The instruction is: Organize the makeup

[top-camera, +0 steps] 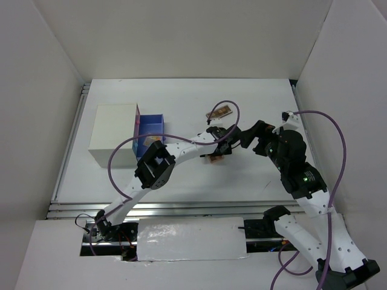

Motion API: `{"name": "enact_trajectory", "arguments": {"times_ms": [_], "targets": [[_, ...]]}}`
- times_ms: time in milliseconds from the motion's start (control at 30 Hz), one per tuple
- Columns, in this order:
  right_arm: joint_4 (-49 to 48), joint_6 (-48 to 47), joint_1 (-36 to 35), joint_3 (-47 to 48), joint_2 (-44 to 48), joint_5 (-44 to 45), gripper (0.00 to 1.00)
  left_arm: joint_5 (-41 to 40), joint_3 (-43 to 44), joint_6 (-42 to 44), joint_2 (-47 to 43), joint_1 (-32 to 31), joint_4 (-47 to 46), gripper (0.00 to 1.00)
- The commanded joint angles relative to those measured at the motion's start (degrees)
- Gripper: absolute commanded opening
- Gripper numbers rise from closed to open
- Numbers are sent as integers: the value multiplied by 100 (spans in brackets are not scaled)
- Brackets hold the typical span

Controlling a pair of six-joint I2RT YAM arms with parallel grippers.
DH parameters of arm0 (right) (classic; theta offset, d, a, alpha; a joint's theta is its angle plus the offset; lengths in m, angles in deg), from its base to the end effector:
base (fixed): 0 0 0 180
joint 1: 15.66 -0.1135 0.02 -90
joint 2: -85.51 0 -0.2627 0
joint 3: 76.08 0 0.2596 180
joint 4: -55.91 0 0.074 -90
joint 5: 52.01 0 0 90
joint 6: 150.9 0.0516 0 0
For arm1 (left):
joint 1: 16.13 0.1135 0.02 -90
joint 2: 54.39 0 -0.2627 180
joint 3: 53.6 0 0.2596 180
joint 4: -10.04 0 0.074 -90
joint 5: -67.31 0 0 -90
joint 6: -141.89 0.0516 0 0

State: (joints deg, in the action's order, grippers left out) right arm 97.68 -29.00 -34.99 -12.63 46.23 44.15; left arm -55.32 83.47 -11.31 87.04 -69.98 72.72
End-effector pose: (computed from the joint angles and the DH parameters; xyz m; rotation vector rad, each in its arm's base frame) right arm 0.1650 0.0520 0.3482 0.2834 1.8872 0.5108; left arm 0.3351 -0.4116 0.1494 -0.3455 2.4345 -0.0500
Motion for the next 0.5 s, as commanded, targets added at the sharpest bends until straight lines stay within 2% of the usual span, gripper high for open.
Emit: {"name": "enact_trajectory", "arguments": {"times_ms": [0, 67, 133, 233, 267, 300, 367, 433, 467], "targets": [[-327, -17, 26, -60, 35, -97, 100, 185, -582, -26, -185, -30, 386, 99], [-318, -17, 17, -51, 44, -123, 100, 247, -540, 27, -107, -30, 324, 98], [-300, -26, 35, -51, 79, -123, 100, 317, -268, 71, 138, -30, 411, 91], [-257, -43, 17, -51, 114, -71, 100, 458, -267, 71, 201, -30, 395, 74], [-256, -44, 26, -51, 132, -53, 100, 476, -337, 88, 175, -30, 290, 66], [-248, -44, 17, -51, 132, -53, 100, 467, -477, 80, 62, -30, 271, 45], [-239, -61, 26, -43, 123, -53, 100, 283, -583, 62, -88, -21, 306, 24], [-247, -61, 26, -43, 115, -53, 100, 134, -855, 419, -465, 5, 114, 19], [-256, -52, 17, -34, 97, -61, 100, 116, -1274, 675, -658, 49, -444, 15]]}}
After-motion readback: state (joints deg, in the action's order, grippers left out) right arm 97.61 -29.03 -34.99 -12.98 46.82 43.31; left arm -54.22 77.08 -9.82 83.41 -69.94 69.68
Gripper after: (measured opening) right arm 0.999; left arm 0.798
